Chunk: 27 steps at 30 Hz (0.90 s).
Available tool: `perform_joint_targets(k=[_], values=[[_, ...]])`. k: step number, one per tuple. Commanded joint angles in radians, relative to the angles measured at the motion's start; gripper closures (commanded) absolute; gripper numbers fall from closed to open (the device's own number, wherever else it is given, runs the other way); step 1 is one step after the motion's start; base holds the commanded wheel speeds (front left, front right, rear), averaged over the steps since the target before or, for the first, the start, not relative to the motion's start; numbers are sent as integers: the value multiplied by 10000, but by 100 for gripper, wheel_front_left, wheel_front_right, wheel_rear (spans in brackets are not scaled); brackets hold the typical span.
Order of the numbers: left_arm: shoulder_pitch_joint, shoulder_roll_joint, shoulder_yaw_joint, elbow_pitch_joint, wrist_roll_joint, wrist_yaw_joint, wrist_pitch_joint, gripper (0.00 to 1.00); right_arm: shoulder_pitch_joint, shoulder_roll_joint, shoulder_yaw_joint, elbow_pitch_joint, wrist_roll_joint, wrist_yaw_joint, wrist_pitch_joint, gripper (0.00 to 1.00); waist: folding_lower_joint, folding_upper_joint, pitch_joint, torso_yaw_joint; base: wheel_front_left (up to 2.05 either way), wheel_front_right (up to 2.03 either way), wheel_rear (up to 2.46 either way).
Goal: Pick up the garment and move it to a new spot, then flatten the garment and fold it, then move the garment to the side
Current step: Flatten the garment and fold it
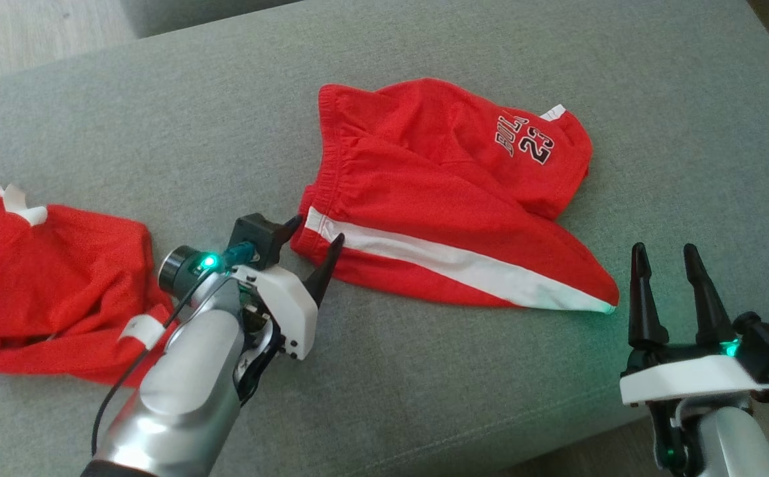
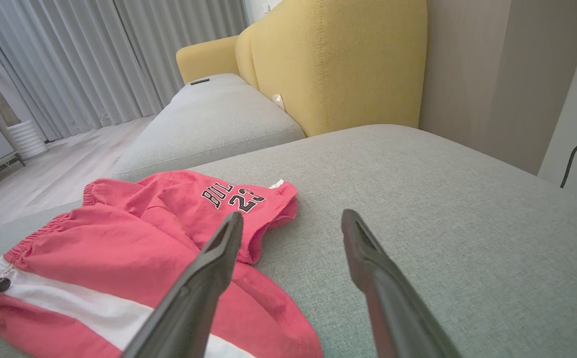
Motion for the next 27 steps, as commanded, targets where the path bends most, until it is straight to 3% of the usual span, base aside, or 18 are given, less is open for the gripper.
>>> perform_joint_targets(k=[1,7,8,9,15,27], values=[[-566,234,224,-249,-76,-58,-150,0,-243,-68,219,-234,31,-9,-108,0,0,0,-6,-8,0,0,0],[-688,230,-8,-126,-285,-58,-387,0,-220,-68,226,-144,-6,-9,-108,0,0,0,-35,0,0,0,0],[-710,226,-55,-123,-321,-58,-432,58,-224,-68,236,-123,-15,-9,-108,0,0,0,-38,6,0,0,0],[-730,223,-111,-125,-357,-58,-480,100,-230,-68,245,-98,-28,-9,-108,0,0,0,-41,11,0,0,0],[-780,259,-239,-246,-517,-19,-880,100,-197,-68,212,188,-134,-9,-108,0,0,0,-77,62,0,0,0],[-54,371,183,-1234,-838,641,-1499,100,178,-68,304,1708,-365,-9,-74,0,0,0,-391,169,0,0,0]])
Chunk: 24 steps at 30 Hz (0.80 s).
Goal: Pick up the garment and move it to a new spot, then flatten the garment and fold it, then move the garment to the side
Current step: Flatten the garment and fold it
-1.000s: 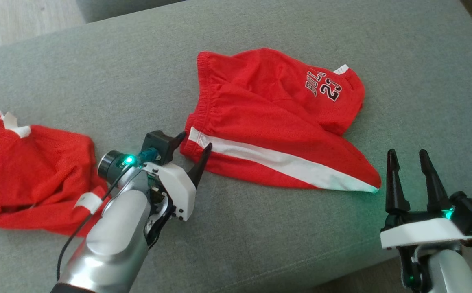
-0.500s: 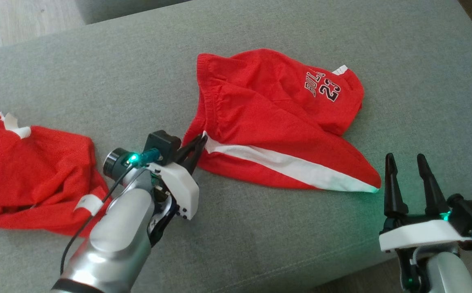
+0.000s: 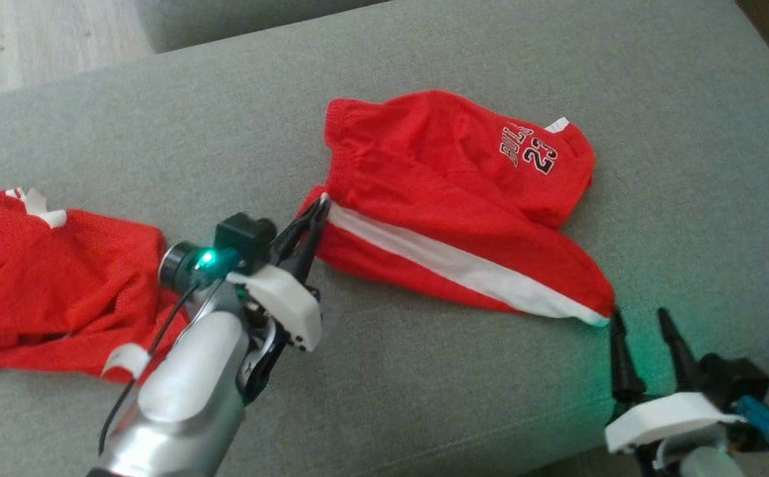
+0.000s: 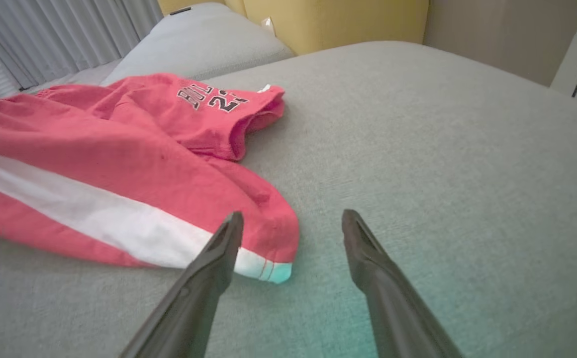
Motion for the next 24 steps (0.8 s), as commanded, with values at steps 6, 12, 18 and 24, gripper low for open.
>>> perform_joint_targets(k=[6,12,18,24], values=[[-171,375,704,-419,-605,-3,160,100,-481,-68,1141,244,575,-9,65,0,1,0,-80,-15,0,0,0],[-580,673,485,-26,-745,-292,914,100,-909,-68,1733,896,1040,-9,227,0,1,0,-169,-97,0,0,0],[-806,823,408,133,-828,-383,972,100,-1157,-68,1747,1700,1304,-9,401,0,1,0,-231,-194,0,0,0],[-830,812,314,161,-864,-397,929,100,-1369,-68,1928,2314,1546,-9,379,0,1,0,-213,-167,0,0,0]])
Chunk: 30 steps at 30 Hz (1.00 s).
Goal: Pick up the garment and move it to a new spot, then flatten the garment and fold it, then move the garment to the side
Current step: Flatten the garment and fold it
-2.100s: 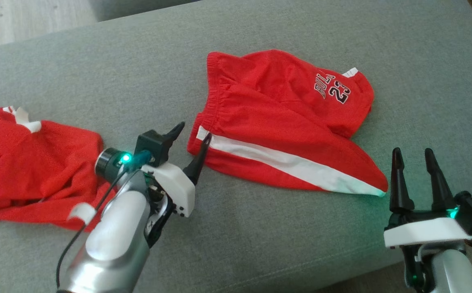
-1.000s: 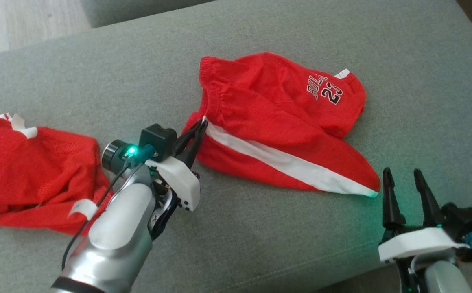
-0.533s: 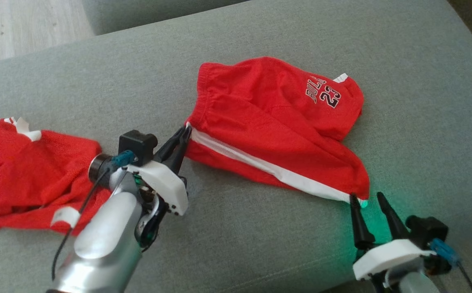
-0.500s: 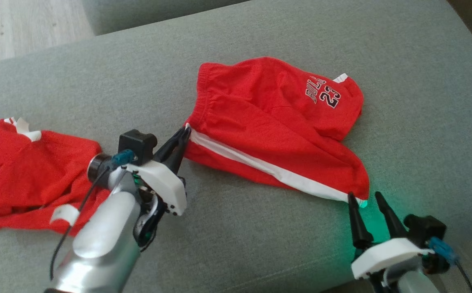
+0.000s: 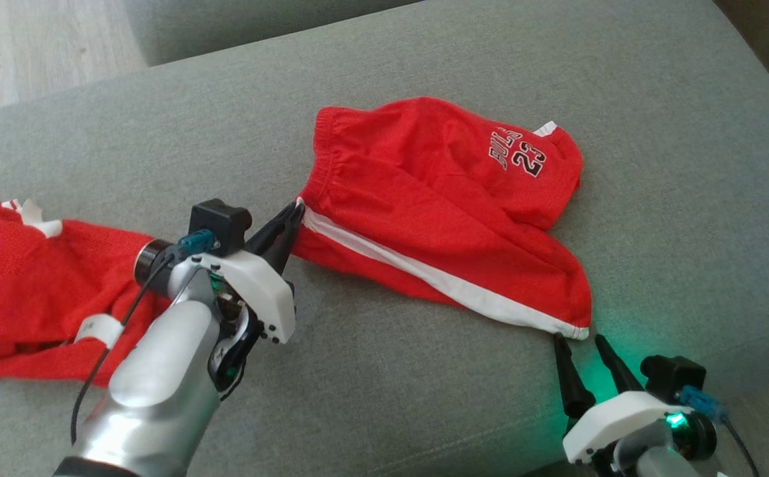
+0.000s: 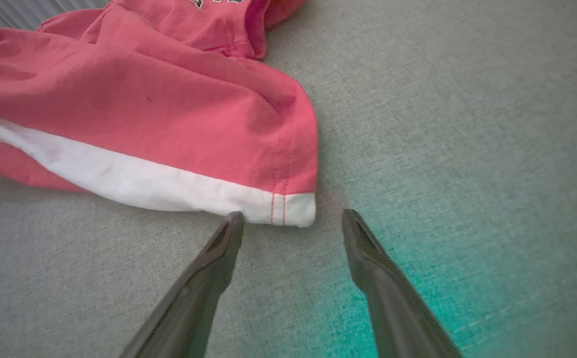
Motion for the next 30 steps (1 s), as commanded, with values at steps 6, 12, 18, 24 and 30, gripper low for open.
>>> perform_joint_targets(k=[6,12,18,24,30], values=[[-576,247,250,-223,-114,-13,-139,100,-627,-56,549,87,247,-9,-238,0,0,0,18,127,0,0,0],[-531,296,205,-211,-122,40,-258,100,-773,-56,712,76,186,-9,-387,100,0,0,-94,260,0,0,0],[-450,443,310,-353,-169,165,-505,100,-783,-56,556,-807,-378,-9,-522,100,0,0,-279,306,0,0,0],[-590,688,633,-968,-282,331,-822,100,-1134,-345,276,-2676,-1277,-9,-499,100,0,0,-589,347,0,0,0],[-1040,853,1112,-2080,-433,579,-1006,100,-2410,-1364,391,-4659,-1518,-9,334,100,0,0,-971,411,0,0,0]])
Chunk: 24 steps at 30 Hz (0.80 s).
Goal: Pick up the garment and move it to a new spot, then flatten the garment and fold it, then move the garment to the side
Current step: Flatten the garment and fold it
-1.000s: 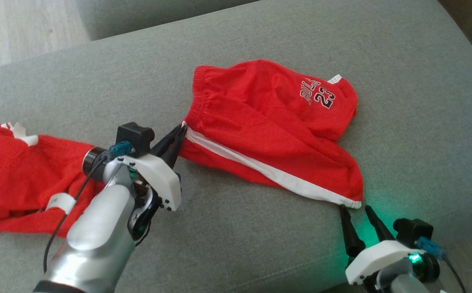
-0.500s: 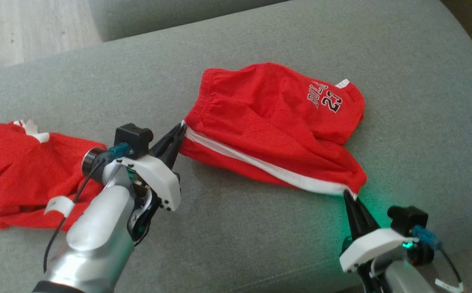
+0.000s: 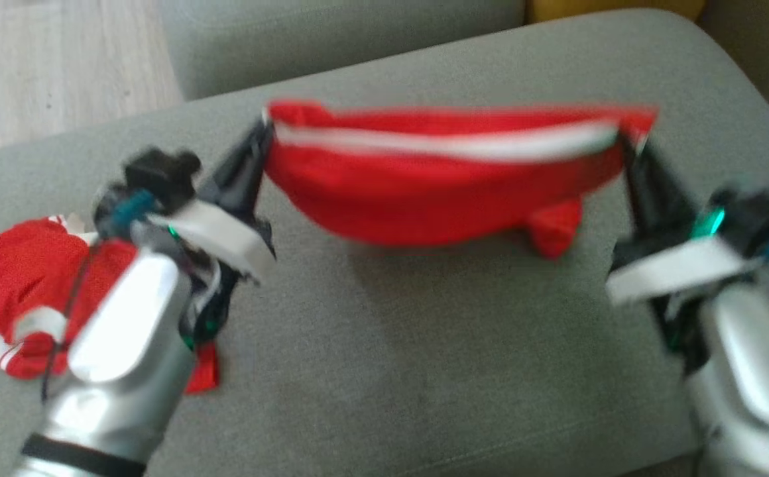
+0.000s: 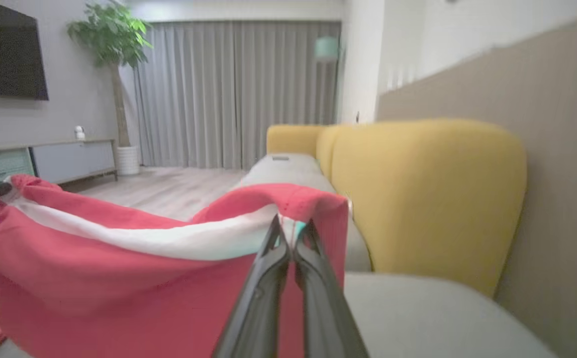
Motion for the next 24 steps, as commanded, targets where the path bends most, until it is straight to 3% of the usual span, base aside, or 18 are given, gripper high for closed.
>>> perform_joint_targets(k=[1,9,17,24], values=[[-822,396,511,-468,-14,67,-110,100,-578,-167,220,-505,-65,-9,72,100,0,0,-115,39,0,0,0],[-964,622,973,-2055,-164,565,34,100,-1682,-946,-57,-1877,-143,-9,1101,100,0,0,-577,214,0,0,0],[242,1247,998,-3995,-358,1038,1066,100,-223,-765,-625,-3565,-172,-9,2484,100,0,0,-589,350,0,0,0],[-235,1678,791,-4545,-186,910,1926,100,-660,-865,-827,-3442,70,-9,3333,100,0,0,534,233,0,0,0]])
